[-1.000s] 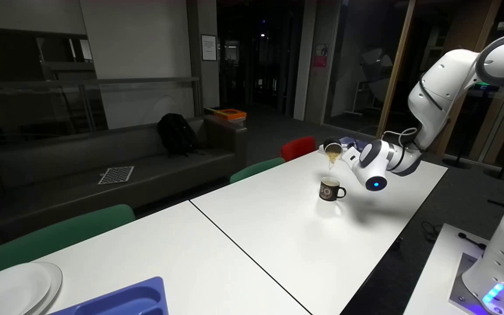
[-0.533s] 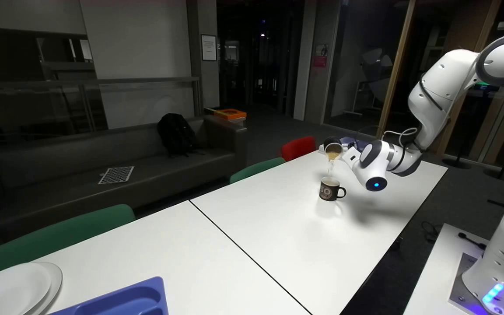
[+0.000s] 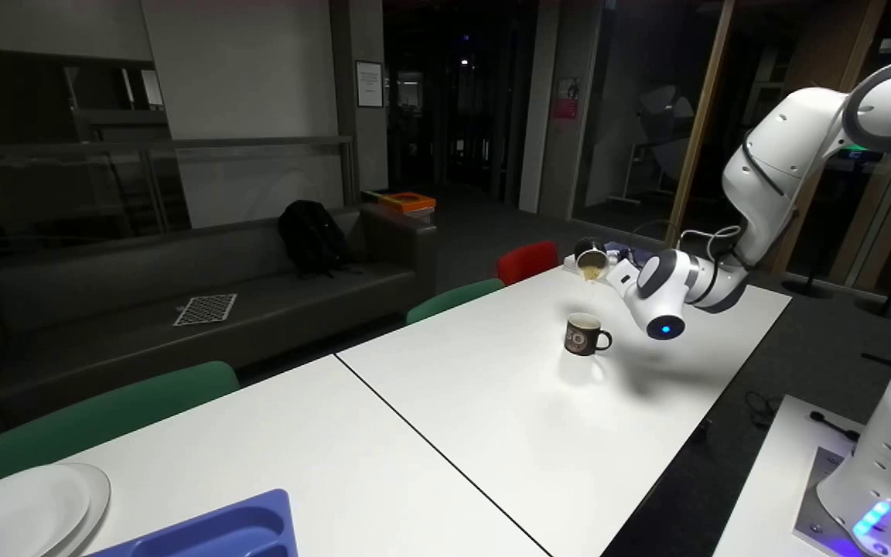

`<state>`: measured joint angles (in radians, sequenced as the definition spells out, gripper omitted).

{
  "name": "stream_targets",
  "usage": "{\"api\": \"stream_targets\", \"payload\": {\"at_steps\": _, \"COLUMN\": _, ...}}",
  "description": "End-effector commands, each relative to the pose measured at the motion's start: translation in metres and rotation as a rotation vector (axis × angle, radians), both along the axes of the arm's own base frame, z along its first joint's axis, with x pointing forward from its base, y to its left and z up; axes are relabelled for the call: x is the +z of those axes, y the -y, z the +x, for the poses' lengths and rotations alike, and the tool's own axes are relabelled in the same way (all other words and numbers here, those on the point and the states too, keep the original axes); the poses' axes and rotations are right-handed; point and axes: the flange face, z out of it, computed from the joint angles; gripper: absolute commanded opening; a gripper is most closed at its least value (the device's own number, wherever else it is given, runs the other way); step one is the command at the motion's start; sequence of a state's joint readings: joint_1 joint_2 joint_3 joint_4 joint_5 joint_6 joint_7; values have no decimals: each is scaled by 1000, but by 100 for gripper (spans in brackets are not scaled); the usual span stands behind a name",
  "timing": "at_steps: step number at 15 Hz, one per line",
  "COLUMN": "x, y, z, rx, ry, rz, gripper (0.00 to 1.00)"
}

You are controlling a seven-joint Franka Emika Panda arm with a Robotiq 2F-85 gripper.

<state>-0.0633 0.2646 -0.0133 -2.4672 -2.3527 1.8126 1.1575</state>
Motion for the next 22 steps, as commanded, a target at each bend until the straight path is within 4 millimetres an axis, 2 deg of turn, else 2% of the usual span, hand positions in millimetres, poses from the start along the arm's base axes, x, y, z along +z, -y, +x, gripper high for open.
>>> {"api": "stream_targets", "payload": {"at_steps": 1, "x": 27, "y": -3, "z": -8, "rx": 23, "ry": 59, "rz": -57, "gripper": 5}}
{"api": "stream_targets", "payload": {"at_steps": 22, "x": 36, "y": -9, "z": -12, "rx": 36, "ry": 78, "rz": -65, "gripper": 5}}
